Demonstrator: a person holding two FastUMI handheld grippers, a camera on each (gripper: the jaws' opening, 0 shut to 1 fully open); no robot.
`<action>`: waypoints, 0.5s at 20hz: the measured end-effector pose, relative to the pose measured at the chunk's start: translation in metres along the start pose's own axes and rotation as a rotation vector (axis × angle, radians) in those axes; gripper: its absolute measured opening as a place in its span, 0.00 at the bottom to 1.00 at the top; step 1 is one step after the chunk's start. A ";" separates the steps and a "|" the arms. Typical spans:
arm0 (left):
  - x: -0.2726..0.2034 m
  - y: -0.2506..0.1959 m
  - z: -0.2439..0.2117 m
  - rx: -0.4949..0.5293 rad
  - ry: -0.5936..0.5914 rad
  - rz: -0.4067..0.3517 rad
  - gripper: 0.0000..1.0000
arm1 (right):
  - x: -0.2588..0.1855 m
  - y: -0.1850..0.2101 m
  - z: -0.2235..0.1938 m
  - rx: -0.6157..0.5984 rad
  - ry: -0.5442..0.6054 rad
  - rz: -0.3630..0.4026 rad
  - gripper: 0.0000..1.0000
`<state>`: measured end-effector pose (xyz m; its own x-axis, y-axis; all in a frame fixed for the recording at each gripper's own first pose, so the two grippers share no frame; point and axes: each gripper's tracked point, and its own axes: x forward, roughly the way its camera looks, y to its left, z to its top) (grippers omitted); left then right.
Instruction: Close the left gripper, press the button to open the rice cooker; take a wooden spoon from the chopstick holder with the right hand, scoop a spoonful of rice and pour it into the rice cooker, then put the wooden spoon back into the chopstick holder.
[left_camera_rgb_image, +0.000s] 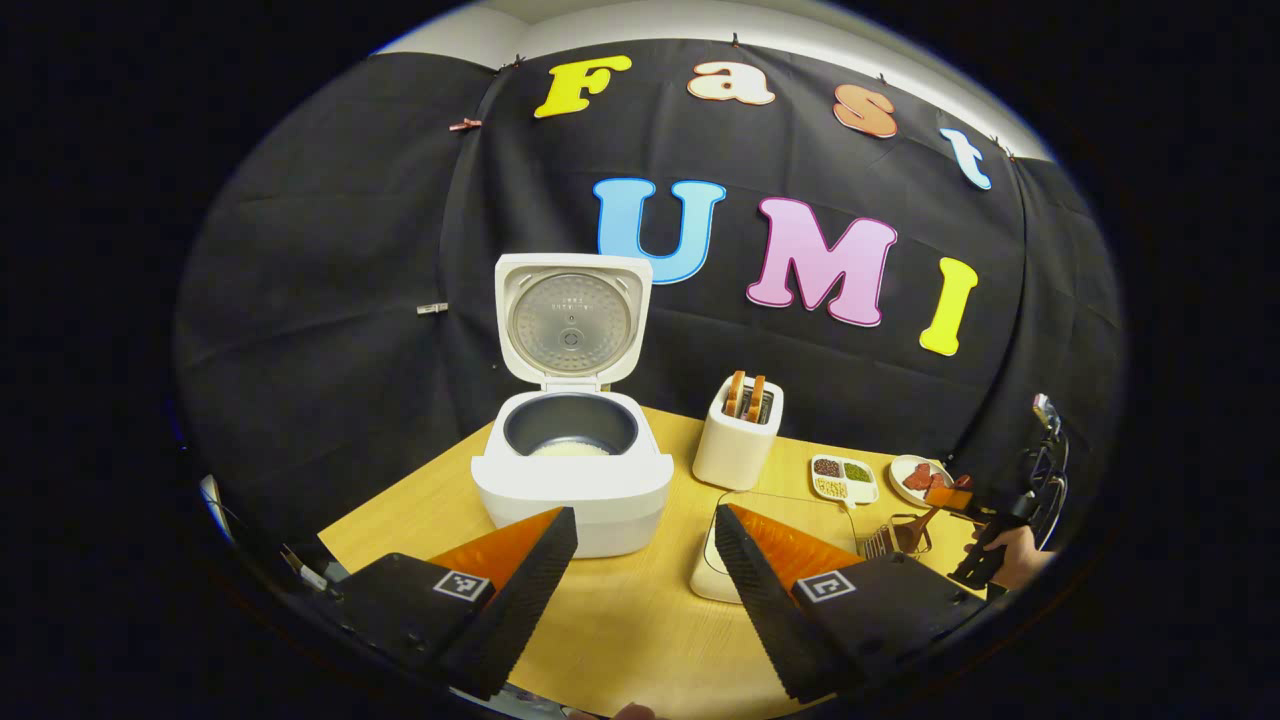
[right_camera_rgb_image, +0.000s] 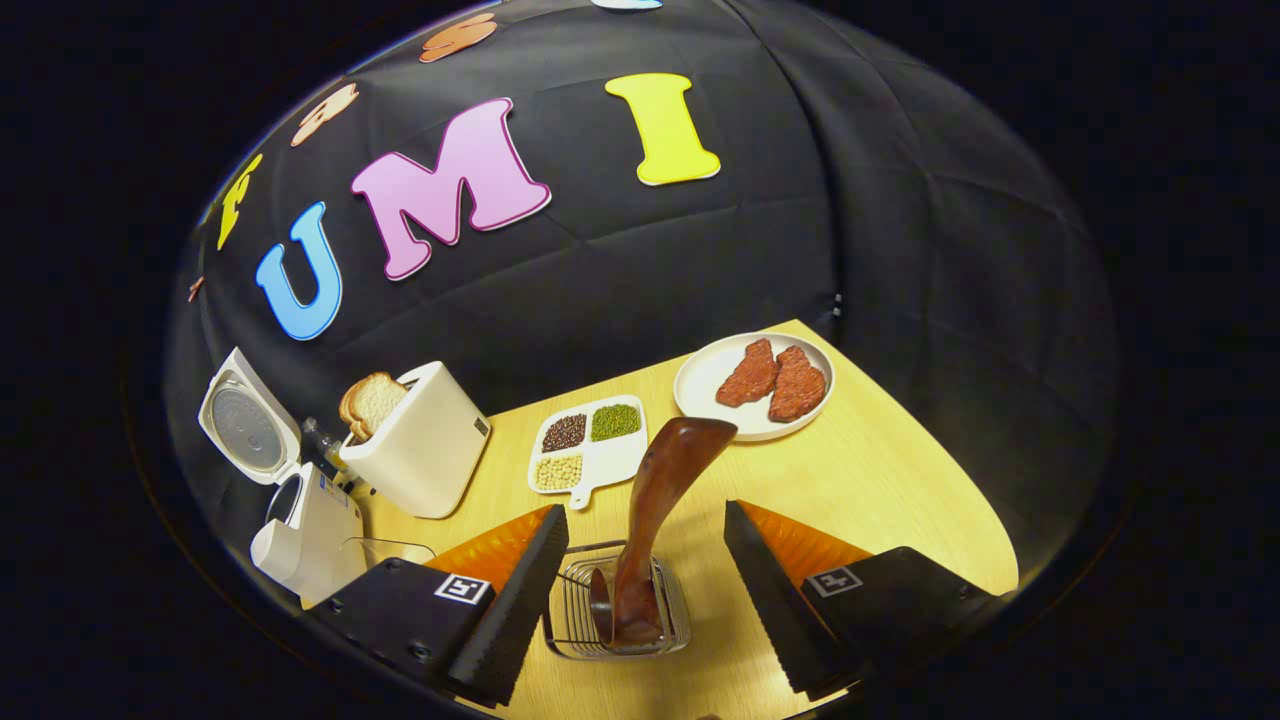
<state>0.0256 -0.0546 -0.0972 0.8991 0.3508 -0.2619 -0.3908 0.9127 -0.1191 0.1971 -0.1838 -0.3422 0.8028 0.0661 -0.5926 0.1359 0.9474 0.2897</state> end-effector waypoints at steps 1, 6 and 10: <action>-0.001 -0.001 -0.003 0.000 0.003 0.006 0.96 | 0.008 0.000 -0.004 0.003 0.017 -0.001 0.99; -0.005 0.002 -0.021 -0.001 0.028 0.025 0.96 | 0.040 0.001 -0.004 -0.012 0.034 -0.003 0.91; -0.008 0.006 -0.032 -0.028 0.045 0.036 0.96 | 0.047 0.004 0.001 0.017 0.029 -0.011 0.29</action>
<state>0.0095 -0.0586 -0.1267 0.8750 0.3726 -0.3090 -0.4283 0.8933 -0.1359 0.2366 -0.1772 -0.3680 0.7841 0.0654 -0.6172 0.1544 0.9426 0.2961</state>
